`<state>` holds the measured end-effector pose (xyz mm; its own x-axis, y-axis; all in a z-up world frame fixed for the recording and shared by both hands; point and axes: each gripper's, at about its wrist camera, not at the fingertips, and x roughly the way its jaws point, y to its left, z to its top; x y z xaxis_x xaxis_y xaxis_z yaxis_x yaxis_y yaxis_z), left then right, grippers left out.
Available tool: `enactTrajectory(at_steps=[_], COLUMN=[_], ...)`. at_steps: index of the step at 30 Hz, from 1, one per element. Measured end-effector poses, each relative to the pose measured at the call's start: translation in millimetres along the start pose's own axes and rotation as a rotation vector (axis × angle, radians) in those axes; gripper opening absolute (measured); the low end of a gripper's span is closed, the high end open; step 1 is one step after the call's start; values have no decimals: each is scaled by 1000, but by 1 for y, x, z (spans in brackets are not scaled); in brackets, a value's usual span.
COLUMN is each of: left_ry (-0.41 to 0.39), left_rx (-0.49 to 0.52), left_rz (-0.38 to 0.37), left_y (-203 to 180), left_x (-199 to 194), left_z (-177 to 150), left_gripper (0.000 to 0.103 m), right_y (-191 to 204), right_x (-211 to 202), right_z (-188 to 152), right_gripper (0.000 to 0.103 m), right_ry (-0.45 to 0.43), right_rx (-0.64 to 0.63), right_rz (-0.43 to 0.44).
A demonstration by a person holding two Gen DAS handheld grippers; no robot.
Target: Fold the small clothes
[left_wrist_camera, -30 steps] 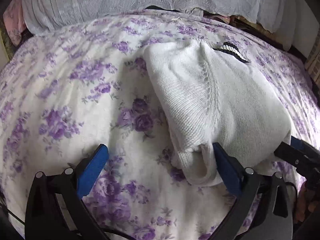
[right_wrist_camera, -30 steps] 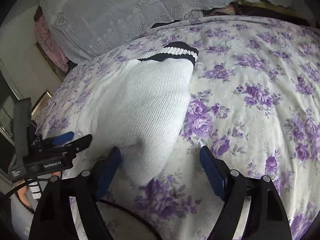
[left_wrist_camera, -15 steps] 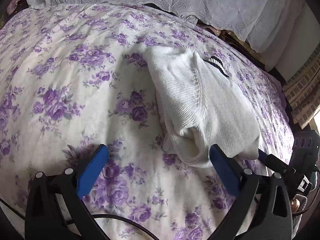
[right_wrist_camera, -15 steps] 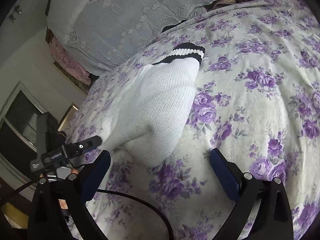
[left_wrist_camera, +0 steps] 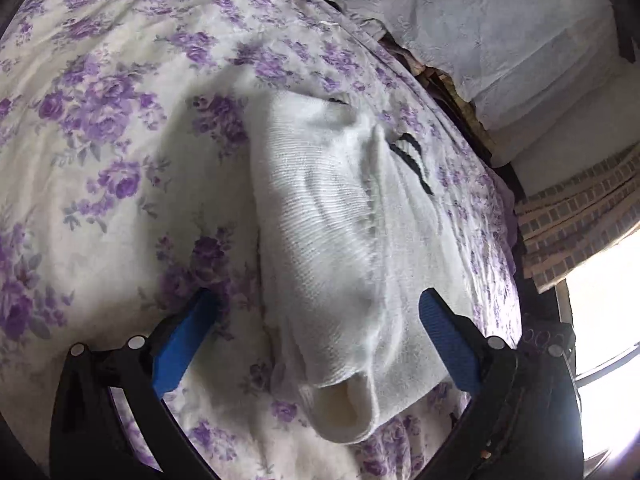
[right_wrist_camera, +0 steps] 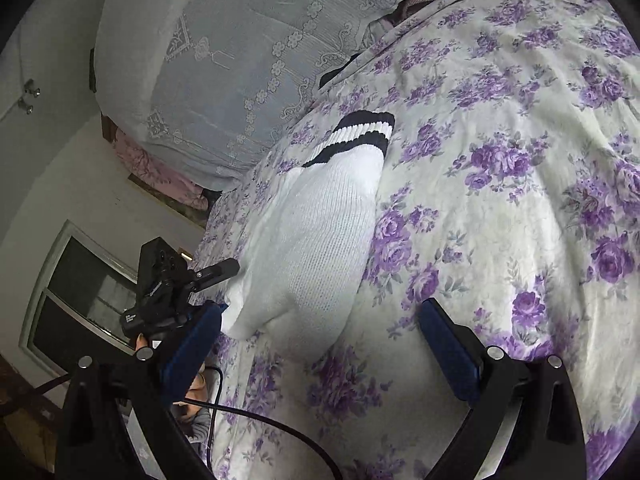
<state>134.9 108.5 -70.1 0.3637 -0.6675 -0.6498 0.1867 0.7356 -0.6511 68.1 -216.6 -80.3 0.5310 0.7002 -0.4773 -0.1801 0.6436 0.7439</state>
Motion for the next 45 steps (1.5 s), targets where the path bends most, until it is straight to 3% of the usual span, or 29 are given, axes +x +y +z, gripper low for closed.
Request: enactTrajectory(at_steps=[2, 10, 19, 27, 34, 41, 45], left_ry=[23, 41, 47, 44, 55, -38, -31], left_rx=[-4, -43, 53, 8, 110, 193, 189], left_rz=[-95, -132, -35, -131, -63, -15, -23], left_y=[-5, 10, -6, 3, -12, -18, -18], left_x=[3, 18, 16, 31, 31, 32, 32], left_z=[2, 14, -2, 26, 14, 3, 6], left_gripper=[99, 98, 99, 99, 98, 99, 99], right_y=[-3, -11, -10, 4, 13, 17, 16], right_x=[8, 41, 53, 107, 110, 112, 110], right_z=[11, 48, 56, 88, 82, 75, 72], right_gripper=[100, 100, 100, 100, 99, 100, 100], right_ry=[26, 103, 163, 181, 144, 138, 140], right_rx=[20, 131, 140, 112, -16, -66, -95], right_rz=[-11, 118, 186, 81, 65, 12, 36])
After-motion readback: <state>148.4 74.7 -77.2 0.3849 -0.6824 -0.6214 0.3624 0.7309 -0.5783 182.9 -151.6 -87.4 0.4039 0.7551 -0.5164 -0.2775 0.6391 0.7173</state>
